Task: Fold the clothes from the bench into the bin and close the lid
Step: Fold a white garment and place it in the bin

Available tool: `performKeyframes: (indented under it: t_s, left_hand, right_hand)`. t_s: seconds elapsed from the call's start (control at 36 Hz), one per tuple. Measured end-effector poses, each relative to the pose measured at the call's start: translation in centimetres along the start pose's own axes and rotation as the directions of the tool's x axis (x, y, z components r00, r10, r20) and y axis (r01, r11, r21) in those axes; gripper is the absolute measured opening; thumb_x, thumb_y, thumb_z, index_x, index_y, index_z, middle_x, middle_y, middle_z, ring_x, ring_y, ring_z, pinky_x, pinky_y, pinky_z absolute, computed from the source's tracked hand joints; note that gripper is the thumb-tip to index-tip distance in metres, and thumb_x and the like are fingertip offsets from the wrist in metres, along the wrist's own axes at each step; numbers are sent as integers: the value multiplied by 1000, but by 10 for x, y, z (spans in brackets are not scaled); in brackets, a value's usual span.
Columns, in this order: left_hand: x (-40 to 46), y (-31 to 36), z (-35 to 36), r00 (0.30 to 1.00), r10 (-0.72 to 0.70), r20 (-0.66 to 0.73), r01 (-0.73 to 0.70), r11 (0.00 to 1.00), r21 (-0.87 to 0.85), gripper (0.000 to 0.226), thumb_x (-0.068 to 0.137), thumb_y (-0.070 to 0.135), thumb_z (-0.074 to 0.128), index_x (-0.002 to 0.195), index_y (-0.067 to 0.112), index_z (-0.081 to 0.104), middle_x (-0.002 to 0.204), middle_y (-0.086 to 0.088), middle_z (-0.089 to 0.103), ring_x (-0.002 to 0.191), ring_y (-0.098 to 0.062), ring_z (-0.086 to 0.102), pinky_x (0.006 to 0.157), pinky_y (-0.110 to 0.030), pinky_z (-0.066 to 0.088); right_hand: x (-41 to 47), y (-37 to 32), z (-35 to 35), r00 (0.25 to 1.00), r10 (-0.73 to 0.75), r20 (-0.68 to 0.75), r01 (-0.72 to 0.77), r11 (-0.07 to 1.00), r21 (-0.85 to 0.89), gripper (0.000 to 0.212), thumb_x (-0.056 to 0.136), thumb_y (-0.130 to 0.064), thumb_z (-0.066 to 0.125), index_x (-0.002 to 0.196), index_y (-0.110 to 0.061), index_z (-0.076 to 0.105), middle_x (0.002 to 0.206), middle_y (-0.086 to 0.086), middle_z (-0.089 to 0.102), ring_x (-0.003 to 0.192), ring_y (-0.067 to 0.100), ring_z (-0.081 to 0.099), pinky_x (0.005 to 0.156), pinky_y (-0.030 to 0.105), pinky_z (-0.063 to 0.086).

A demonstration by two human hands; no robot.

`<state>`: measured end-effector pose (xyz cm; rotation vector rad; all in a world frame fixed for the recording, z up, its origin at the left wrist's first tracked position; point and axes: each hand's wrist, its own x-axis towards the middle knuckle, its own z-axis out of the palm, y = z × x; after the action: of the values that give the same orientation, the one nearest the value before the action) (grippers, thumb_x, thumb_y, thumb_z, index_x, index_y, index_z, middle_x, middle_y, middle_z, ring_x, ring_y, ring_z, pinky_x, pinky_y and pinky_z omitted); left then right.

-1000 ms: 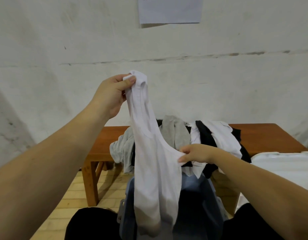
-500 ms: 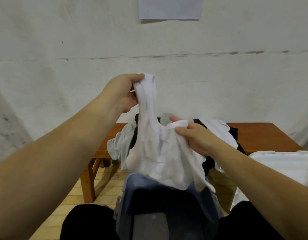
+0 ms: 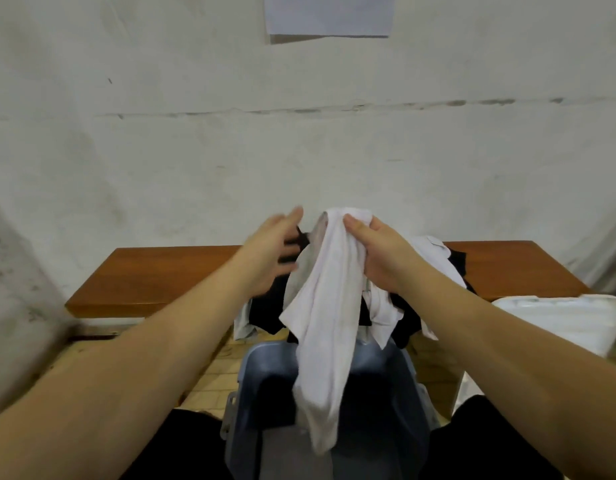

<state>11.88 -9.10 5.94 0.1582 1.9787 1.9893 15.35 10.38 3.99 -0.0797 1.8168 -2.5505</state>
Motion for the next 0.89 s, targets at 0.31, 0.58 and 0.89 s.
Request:
performKeyframes:
  t_s: [0.31,0.58,0.89]
  left_hand:
    - [-16,-86,-12,998,-39,44,17,904,426,16,89,28,69,101,17,67,96,-1,68,87,-20,61,68,-28,50]
    - [-1,-51,-47,994,-94,49,102,969,-225,24,93,10,60,116,6,63,104,-6,70,97,-22,63,83,-35,47]
    - [8,-24,-84,989,-29,-147,-13,961,-276,16,99,24,56,106,10,57,97,-5,64,94,-22,62,85,-38,48]
  right_hand:
    - [4,-13,-11,996,-26,-80,32,996,78,41,99,-27,58,135,-10,55,126,9,68,116,23,65,100,39,50]
    - [5,-21,-56,995,24,-99,-31,997,-72,39,103,-21,47,138,-5,50,132,13,63,122,27,61,102,41,48]
    - [-6,-23,-121,927,54,-370,-247,830,-499,22,101,-33,54,112,-17,64,114,8,71,102,23,69,93,37,54]
